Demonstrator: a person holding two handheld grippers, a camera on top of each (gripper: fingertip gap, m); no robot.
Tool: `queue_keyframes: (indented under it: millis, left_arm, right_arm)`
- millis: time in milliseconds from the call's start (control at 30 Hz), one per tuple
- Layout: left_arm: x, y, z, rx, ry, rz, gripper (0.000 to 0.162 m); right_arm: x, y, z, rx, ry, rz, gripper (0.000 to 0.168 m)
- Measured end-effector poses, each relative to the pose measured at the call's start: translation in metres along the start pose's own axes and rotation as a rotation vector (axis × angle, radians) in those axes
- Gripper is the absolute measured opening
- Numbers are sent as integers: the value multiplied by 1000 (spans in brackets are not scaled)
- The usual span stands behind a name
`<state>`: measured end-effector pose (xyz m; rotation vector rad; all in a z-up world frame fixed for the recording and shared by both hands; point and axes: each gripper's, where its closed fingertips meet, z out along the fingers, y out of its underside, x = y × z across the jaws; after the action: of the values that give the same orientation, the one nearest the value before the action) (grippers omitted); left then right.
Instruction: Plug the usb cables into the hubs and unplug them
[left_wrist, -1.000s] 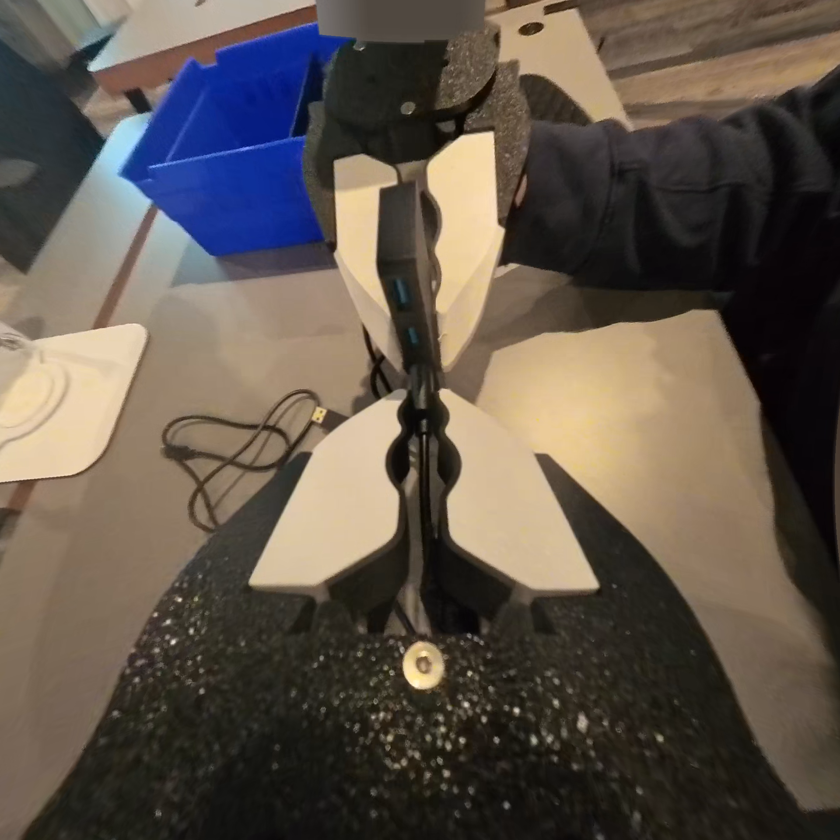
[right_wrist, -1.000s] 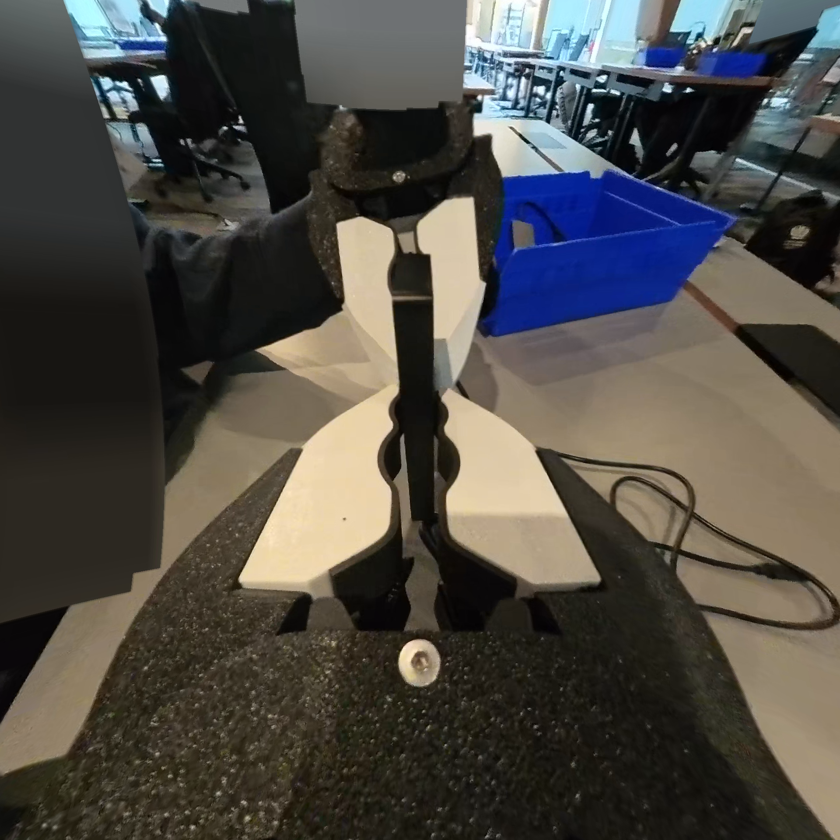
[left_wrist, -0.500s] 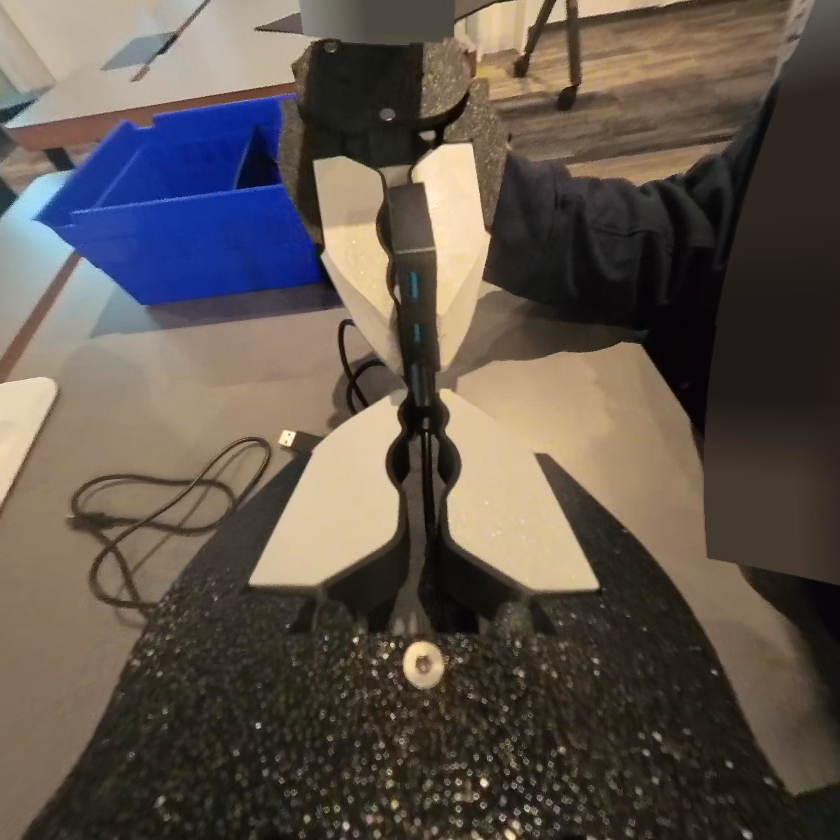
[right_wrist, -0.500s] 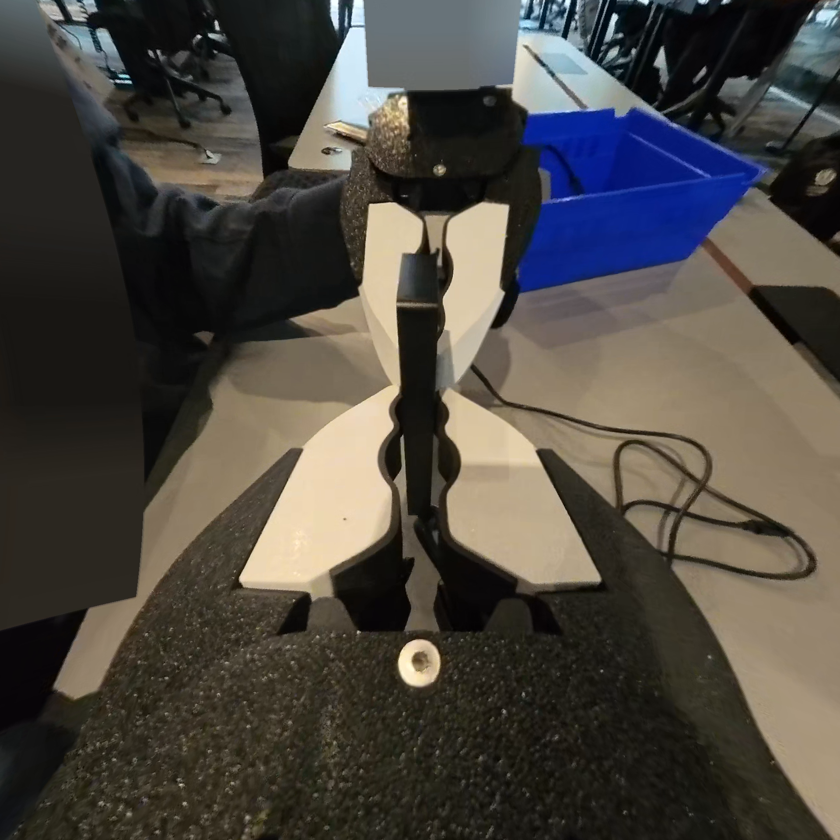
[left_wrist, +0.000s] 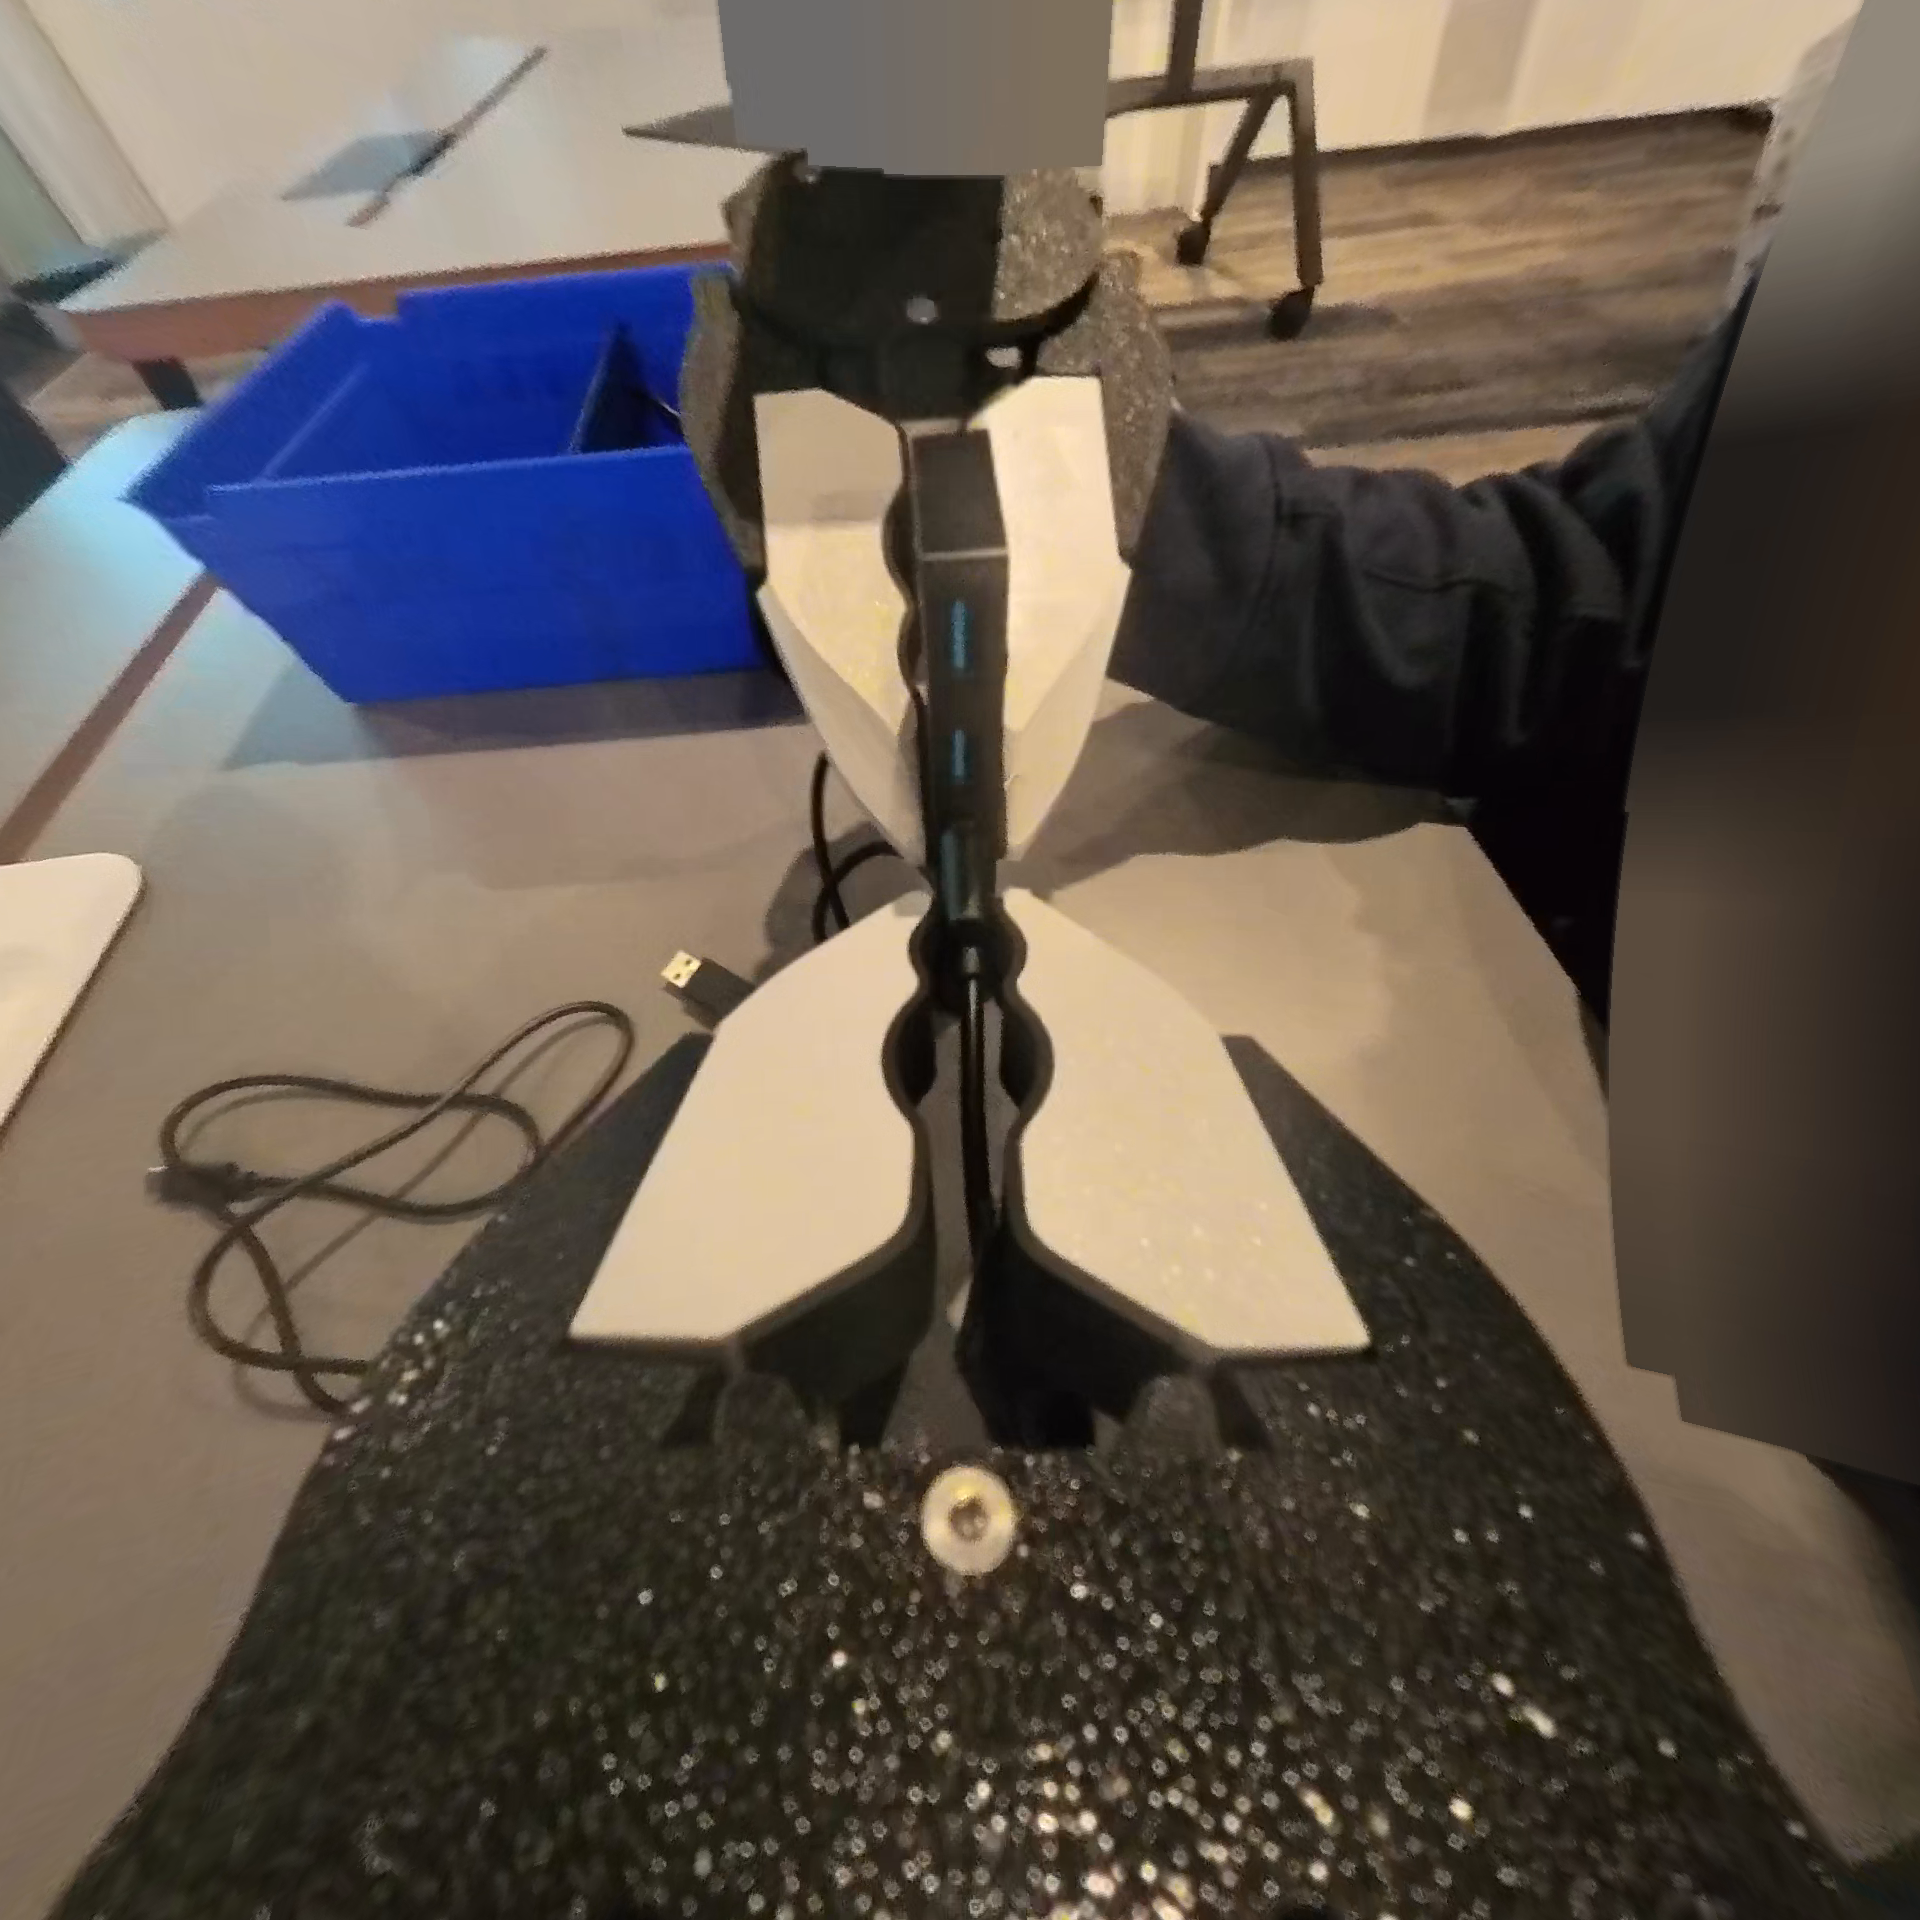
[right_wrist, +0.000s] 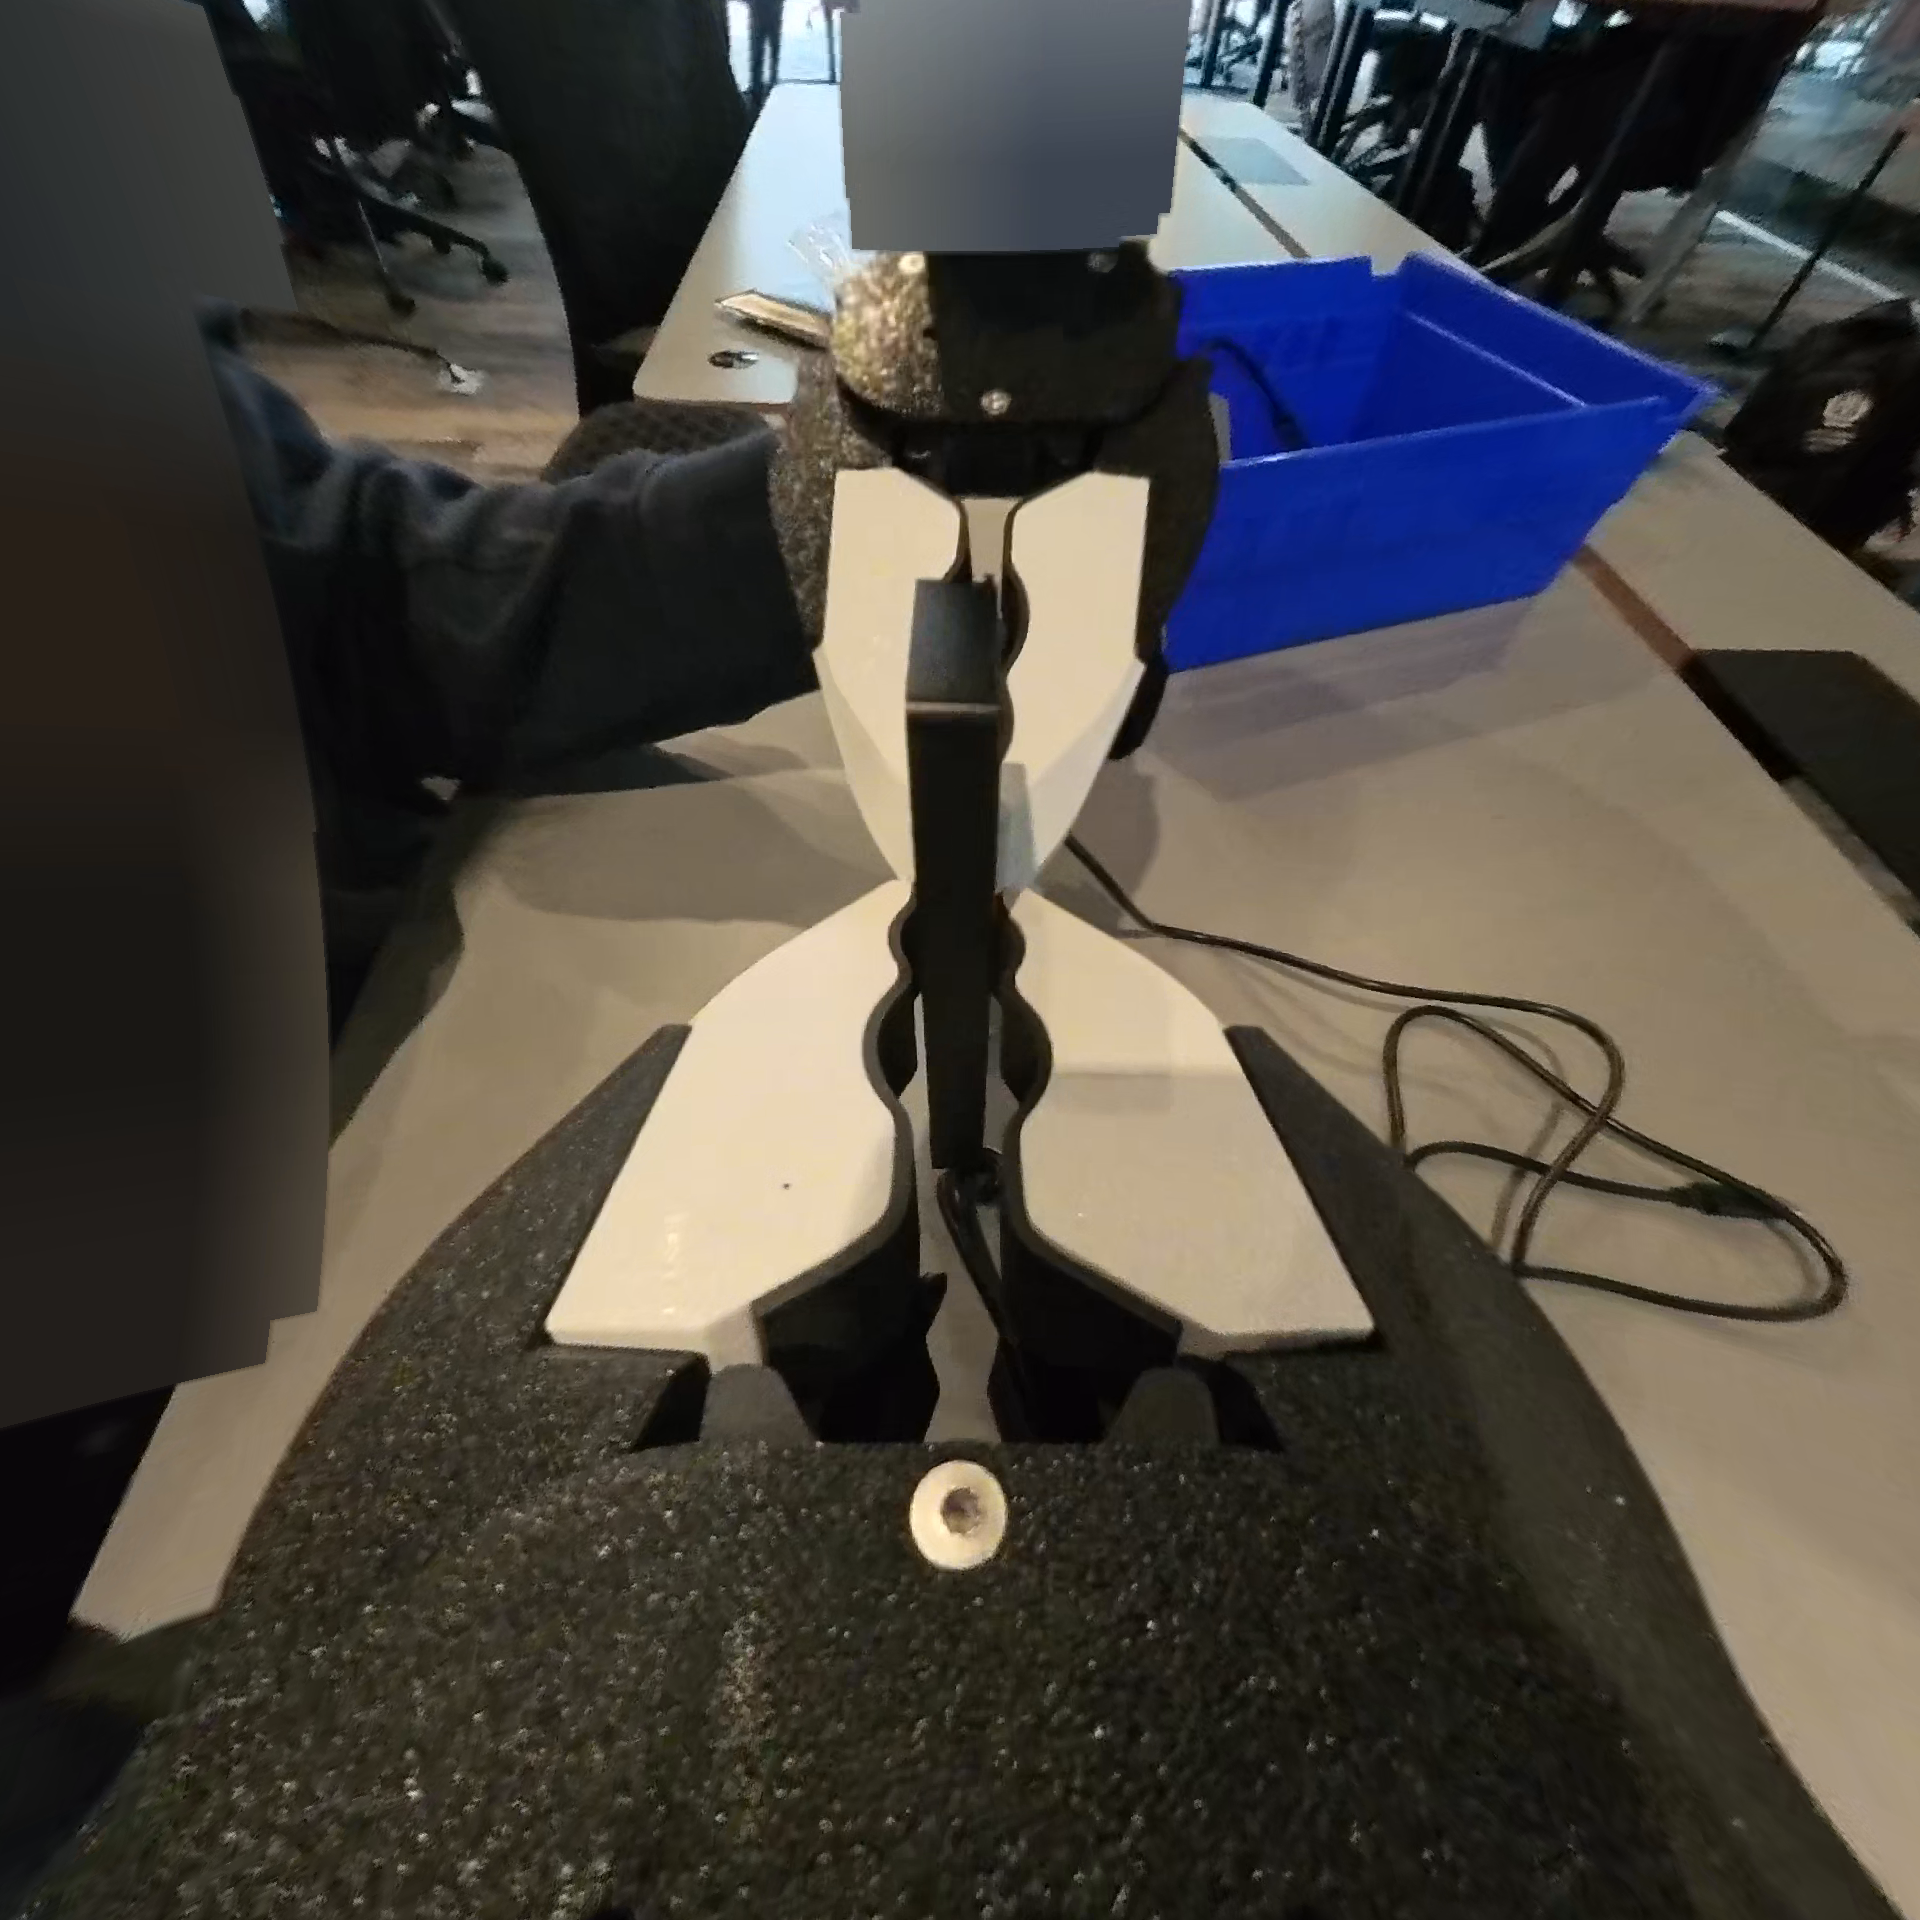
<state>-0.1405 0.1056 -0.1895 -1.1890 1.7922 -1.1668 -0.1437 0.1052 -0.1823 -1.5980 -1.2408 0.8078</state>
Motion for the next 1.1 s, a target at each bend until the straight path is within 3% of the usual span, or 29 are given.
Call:
queue_keyframes:
  millis: [133, 333, 567, 667, 767, 867, 1000, 1100]
  left_arm:
    - [-12, 2, 1, 0, -86, 32, 7]
    - [0, 9, 1, -66, -12, -10, 7]
    - [-22, 11, -1, -53, -178, 36, 7]
    - [-4, 3, -6, 21, -45, -12, 7]
    - [5, -13, -43, 197, 29, -82, 7]
    - [-4, -14, -71, 235, -74, -83, 7]
    - [-23, -1, -52, 128, -238, -33, 7]
    - [-47, -8, -39, 169, -436, 14, 7]
  right_arm:
    - [11, 3, -1, -22, 86, -35, 11]
    - [1, 7, 3, -39, -10, 20, 11]
    - [20, 8, 4, -59, 144, -53, 11]
    - [3, 0, 3, 20, 6, -11, 11]
    - [9, -2, -27, 115, -14, 74, 11]
    - [18, -19, -59, 311, 3, 114, 11]
    - [27, -15, -57, 266, 102, 88, 11]
    - [31, -21, -55, 284, 152, 55, 11]
